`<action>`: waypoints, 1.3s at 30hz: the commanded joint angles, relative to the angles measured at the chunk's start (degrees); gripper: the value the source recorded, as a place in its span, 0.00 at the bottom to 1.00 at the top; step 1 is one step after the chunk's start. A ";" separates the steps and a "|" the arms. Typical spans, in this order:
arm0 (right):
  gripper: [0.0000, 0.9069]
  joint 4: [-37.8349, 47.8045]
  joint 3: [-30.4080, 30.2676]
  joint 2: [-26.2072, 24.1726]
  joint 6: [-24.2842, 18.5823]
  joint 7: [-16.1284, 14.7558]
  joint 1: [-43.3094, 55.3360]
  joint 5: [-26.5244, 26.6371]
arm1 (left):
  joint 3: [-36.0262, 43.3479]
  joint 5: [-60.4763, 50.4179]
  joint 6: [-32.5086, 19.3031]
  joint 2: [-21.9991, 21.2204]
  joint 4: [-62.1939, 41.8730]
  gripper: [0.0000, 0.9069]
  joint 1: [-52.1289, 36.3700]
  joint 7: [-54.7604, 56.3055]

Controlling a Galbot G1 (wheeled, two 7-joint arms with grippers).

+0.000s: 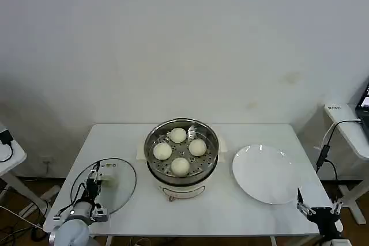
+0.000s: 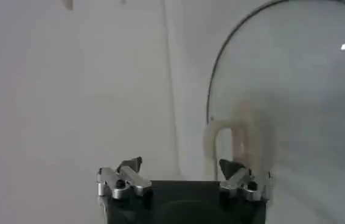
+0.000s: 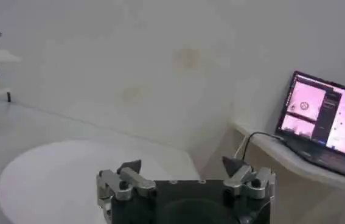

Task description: Take steamed baozi put them in steamer then cover it.

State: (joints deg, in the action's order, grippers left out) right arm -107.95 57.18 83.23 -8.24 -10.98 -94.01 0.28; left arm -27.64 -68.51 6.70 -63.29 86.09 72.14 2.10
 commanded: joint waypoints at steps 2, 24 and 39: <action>1.00 0.06 0.06 0.02 -0.13 0.06 -0.13 0.00 | 0.15 0.08 -0.04 -0.40 -1.87 0.00 -1.04 0.87; 1.00 -0.30 -0.49 -0.09 -0.83 0.33 0.54 -0.97 | -5.79 3.75 2.91 -0.94 9.26 0.00 5.26 9.01; 1.00 0.18 -2.77 -0.03 -1.43 0.33 1.28 -3.30 | -3.26 10.56 13.71 6.26 26.92 0.00 1.95 -1.76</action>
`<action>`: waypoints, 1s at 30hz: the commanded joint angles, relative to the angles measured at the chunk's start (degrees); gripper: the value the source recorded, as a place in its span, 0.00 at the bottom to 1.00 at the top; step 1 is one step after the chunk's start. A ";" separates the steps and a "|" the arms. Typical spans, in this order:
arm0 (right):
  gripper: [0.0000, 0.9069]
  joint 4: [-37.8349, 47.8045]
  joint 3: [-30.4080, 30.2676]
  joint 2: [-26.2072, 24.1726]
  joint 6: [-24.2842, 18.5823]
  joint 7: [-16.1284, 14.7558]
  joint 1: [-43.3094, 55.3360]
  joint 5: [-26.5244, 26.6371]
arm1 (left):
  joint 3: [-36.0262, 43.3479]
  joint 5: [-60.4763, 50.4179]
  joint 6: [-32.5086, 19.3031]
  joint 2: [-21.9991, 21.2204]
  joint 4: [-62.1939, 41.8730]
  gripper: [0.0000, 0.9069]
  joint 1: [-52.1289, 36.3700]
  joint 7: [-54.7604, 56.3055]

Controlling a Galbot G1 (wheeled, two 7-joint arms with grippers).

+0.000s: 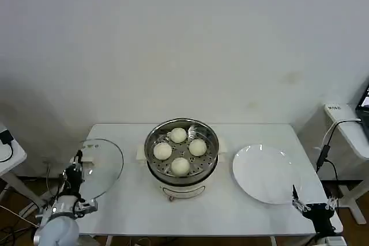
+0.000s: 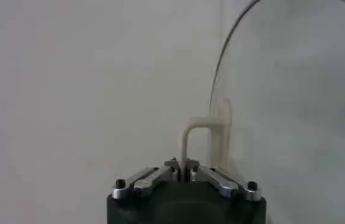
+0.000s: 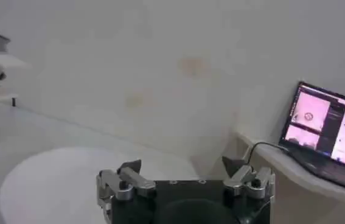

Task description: Take steamed baozi put them in steamer then cover it.

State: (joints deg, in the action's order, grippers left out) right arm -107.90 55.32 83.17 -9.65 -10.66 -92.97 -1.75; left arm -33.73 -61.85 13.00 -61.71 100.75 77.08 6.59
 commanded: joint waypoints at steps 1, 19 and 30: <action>1.00 0.14 -0.99 0.03 -0.03 0.02 0.27 -1.45 | 3.54 3.85 7.96 5.06 12.54 0.00 -3.81 -7.09; 1.00 2.30 -3.58 0.64 0.66 1.59 1.85 -4.22 | 31.60 -12.12 23.01 -4.95 12.68 0.00 -27.25 -22.84; 1.00 4.19 -4.85 0.62 0.60 1.88 3.01 -5.89 | 35.40 -26.83 23.84 -18.11 9.59 0.00 -25.63 -30.56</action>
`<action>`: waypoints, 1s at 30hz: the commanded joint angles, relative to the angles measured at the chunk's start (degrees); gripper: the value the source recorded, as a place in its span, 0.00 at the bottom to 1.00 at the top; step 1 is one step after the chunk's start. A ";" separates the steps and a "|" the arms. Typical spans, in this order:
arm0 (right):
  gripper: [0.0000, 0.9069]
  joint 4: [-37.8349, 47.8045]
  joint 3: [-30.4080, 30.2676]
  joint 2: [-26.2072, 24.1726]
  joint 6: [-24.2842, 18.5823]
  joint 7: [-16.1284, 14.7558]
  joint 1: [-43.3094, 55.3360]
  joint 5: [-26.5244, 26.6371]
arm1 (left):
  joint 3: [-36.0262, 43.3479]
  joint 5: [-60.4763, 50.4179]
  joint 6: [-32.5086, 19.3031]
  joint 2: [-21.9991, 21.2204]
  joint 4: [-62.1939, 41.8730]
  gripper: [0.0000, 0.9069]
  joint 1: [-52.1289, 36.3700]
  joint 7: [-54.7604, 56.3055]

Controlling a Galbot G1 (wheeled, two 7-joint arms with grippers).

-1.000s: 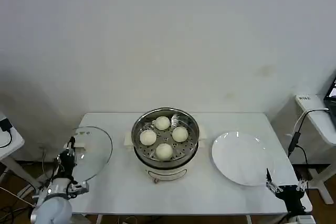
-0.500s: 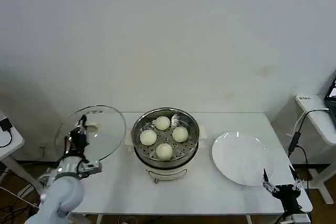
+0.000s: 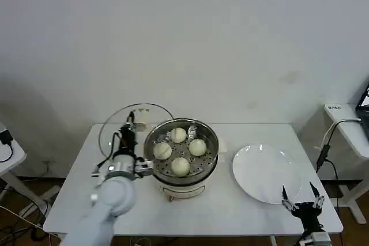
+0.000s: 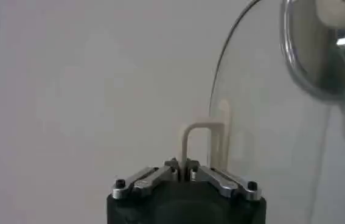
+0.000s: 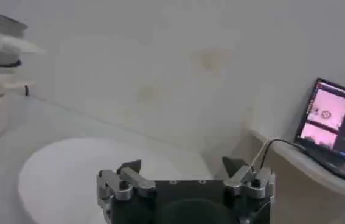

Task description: Take steamed baozi put them in steamer then cover it.

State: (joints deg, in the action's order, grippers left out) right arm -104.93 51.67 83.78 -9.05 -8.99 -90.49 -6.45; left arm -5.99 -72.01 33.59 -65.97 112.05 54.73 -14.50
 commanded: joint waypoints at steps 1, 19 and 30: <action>1.00 1.18 -1.27 0.05 0.03 0.21 0.51 -1.48 | 7.92 -17.69 3.07 -15.05 -2.07 0.00 -3.17 -9.43; 1.00 1.63 -2.00 0.86 -0.21 0.37 0.50 -2.81 | 8.44 -25.07 1.85 -23.42 -10.61 0.00 -2.17 -9.24; 1.00 2.02 -2.15 0.64 -0.40 0.40 0.58 -2.83 | 8.32 -25.71 1.49 -24.01 -12.36 0.00 -1.53 -9.09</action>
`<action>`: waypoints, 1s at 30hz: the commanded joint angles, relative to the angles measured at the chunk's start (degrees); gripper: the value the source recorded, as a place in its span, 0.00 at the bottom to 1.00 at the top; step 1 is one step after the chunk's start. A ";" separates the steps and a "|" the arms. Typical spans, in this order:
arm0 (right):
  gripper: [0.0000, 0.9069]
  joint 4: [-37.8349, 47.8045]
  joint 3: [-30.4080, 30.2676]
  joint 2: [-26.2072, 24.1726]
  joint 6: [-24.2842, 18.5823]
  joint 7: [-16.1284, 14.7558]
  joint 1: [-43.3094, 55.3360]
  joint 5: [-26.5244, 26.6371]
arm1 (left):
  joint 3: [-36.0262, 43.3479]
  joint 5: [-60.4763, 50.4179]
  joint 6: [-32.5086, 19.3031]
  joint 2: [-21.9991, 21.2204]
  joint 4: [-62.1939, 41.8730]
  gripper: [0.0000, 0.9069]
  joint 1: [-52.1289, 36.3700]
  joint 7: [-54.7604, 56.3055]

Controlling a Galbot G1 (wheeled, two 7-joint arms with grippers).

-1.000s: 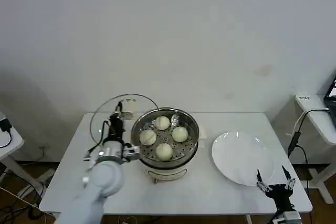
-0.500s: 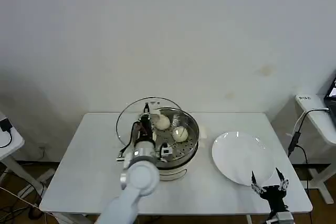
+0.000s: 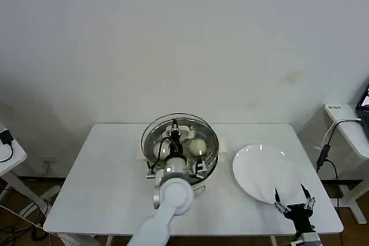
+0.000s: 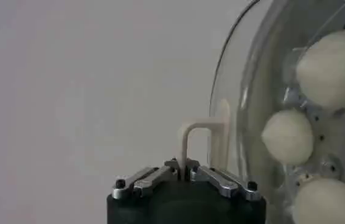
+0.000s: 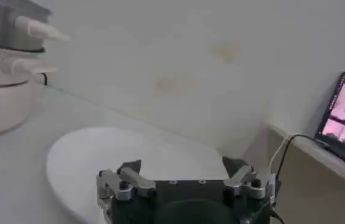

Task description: Take steamed baozi put them in steamer then cover it.

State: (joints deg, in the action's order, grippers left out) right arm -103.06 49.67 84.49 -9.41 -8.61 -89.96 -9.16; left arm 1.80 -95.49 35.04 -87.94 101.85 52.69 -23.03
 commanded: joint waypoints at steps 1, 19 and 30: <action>1.00 0.16 -0.17 -0.08 -0.05 0.04 0.06 -0.13 | 0.44 -2.26 -0.03 -2.05 -2.25 0.00 0.59 -0.51; 1.00 0.17 -0.27 -0.17 -0.27 0.08 -0.19 -0.24 | 0.12 -2.37 -0.51 -2.48 -3.27 0.00 0.56 -0.01; 1.00 0.42 -0.40 -0.17 -0.33 0.03 -0.10 -0.50 | -0.20 -2.26 -0.66 -3.12 -4.04 0.00 0.40 0.57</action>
State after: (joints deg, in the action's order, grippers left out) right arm -102.74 49.33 84.33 -9.69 -8.57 -90.09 -9.59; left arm 1.64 -97.72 34.40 -90.89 98.05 53.05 -22.59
